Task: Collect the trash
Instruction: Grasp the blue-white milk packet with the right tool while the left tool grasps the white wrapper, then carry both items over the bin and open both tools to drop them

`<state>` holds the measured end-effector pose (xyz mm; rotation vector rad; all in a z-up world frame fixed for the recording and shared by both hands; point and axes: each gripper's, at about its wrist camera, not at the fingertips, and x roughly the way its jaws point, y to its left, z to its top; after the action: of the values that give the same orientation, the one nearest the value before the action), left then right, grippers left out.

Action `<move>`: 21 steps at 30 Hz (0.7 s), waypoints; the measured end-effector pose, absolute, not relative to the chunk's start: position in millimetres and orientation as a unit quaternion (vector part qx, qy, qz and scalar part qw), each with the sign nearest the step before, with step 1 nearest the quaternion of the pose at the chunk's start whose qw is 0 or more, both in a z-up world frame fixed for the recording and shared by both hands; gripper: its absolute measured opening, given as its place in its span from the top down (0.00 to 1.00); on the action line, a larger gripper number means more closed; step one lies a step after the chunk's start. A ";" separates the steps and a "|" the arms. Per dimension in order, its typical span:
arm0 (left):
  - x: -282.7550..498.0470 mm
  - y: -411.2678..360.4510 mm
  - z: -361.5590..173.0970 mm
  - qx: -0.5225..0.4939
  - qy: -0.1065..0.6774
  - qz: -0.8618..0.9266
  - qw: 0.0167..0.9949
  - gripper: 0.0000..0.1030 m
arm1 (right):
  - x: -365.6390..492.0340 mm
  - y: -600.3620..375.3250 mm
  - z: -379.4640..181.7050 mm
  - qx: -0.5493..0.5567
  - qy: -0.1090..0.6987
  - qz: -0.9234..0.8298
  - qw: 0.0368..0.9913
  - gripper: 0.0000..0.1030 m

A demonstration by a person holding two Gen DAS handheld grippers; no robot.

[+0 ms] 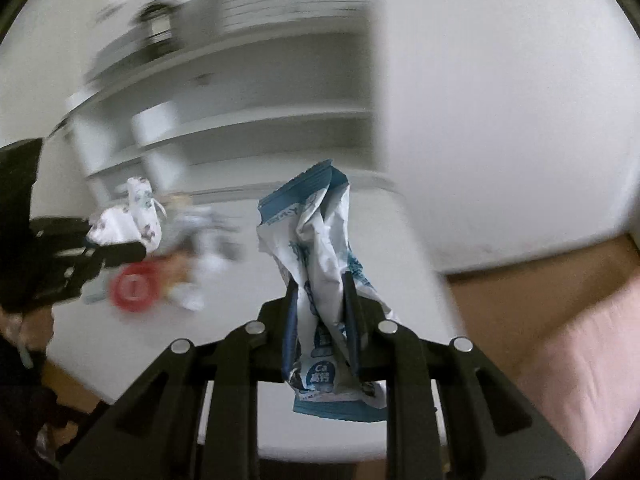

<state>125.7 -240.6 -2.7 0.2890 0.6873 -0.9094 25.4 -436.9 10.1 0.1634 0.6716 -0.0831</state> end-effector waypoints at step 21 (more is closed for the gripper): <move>-70.6 -613.6 -255.0 0.232 0.457 -0.659 0.551 0.83 | -255.0 -681.5 -234.9 0.390 0.416 -0.394 0.721 0.80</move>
<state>-70.6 -613.6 -255.0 0.5494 1.0803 -1.5582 -255.0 -681.5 -234.9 0.8616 0.9183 -0.8709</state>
